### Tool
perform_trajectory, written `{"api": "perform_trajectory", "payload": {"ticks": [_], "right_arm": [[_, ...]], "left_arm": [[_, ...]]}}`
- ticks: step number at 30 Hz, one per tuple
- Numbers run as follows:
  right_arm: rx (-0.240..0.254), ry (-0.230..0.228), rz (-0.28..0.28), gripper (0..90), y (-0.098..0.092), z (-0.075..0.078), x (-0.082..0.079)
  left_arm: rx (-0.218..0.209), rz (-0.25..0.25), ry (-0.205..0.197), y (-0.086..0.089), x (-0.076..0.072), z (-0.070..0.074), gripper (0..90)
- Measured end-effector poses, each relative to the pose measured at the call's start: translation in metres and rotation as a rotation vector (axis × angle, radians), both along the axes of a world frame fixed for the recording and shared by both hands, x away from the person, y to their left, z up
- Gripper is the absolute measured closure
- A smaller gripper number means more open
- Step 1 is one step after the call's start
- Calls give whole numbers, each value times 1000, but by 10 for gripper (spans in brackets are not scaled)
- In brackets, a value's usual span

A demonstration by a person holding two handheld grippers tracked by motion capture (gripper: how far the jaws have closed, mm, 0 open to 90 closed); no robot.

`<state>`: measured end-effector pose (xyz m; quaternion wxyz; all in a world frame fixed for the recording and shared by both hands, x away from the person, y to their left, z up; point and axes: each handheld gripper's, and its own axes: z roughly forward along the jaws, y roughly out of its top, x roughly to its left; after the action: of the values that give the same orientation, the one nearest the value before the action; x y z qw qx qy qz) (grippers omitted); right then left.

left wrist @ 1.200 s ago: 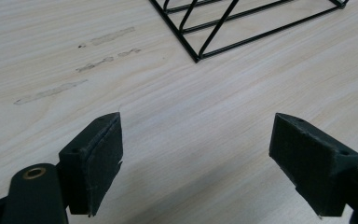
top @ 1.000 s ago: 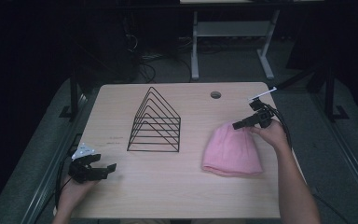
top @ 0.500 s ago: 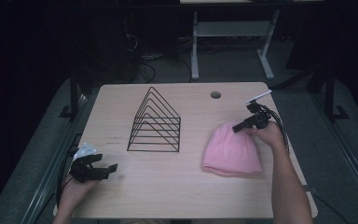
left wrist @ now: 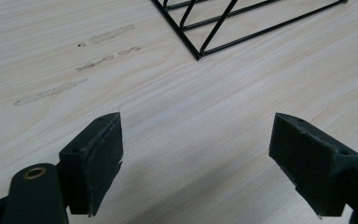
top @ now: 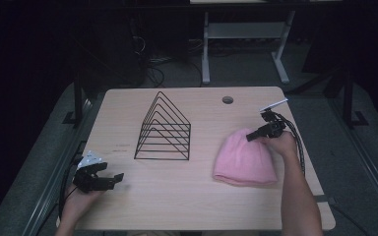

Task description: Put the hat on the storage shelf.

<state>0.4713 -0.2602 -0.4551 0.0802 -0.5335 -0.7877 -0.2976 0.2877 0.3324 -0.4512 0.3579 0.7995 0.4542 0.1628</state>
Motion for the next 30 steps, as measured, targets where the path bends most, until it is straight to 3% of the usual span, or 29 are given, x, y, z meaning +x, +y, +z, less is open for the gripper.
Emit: {"api": "perform_trajectory", "payload": {"ticks": [6, 15, 18, 21, 30], "right_arm": [[51, -2, -25, 770, -4, -3, -4], [73, -34, -9, 785, -2, 10, -12], [88, -77, 21, 785, 3, 23, -18], [102, -84, 32, 784, 4, 29, -21], [128, -173, 66, 786, 3, 58, -37]], "left_arm": [[-8, 12, -1, 2, -1, 0, 178], [-4, 5, 2, 0, -2, 0, 178], [-3, 2, -1, 0, -3, 0, 178], [-3, 3, 0, 0, -4, 0, 178], [-5, -18, 4, -3, -4, 0, 183]]}}
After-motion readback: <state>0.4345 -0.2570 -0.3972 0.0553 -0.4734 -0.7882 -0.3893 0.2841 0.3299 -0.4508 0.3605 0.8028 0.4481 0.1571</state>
